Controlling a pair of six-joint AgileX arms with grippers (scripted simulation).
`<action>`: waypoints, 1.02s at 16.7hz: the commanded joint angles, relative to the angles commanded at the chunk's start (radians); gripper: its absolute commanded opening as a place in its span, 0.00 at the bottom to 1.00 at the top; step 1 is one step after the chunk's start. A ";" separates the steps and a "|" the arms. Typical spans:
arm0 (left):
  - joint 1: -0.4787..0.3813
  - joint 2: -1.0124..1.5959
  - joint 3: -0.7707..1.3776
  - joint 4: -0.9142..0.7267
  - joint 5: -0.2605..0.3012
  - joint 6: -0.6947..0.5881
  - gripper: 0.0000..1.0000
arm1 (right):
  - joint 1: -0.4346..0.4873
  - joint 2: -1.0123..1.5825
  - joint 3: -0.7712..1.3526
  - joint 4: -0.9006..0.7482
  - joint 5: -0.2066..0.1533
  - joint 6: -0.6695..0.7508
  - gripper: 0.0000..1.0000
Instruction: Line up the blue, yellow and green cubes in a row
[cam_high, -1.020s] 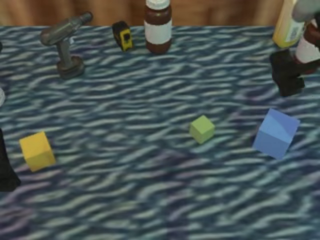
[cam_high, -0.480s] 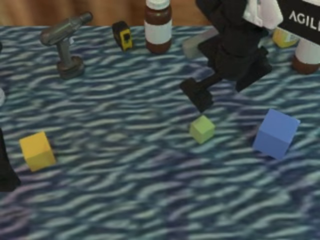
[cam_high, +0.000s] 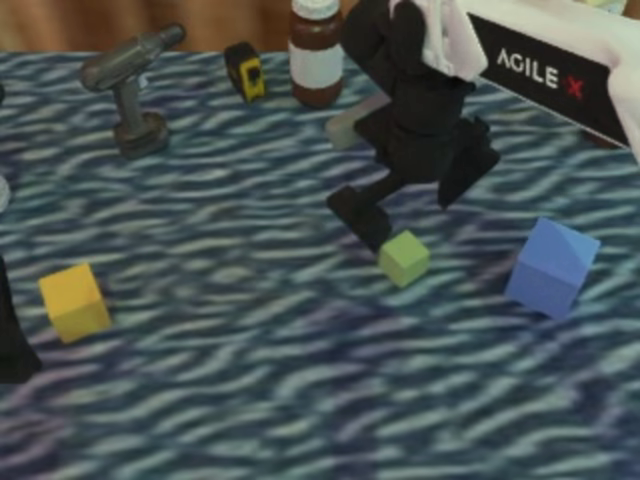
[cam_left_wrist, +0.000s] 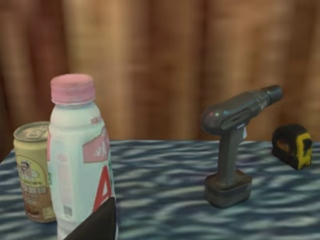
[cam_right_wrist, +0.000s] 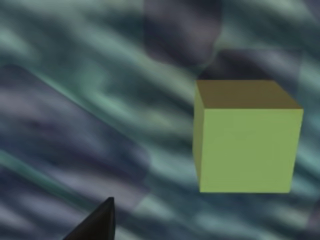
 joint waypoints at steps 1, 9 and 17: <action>0.000 0.000 0.000 0.000 0.000 0.000 1.00 | 0.000 0.000 0.000 0.000 0.000 0.000 1.00; 0.000 0.000 0.000 0.000 0.000 0.000 1.00 | -0.001 0.045 -0.115 0.166 0.001 0.000 1.00; 0.000 0.000 0.000 0.000 0.000 0.000 1.00 | 0.001 0.087 -0.204 0.291 0.001 0.002 1.00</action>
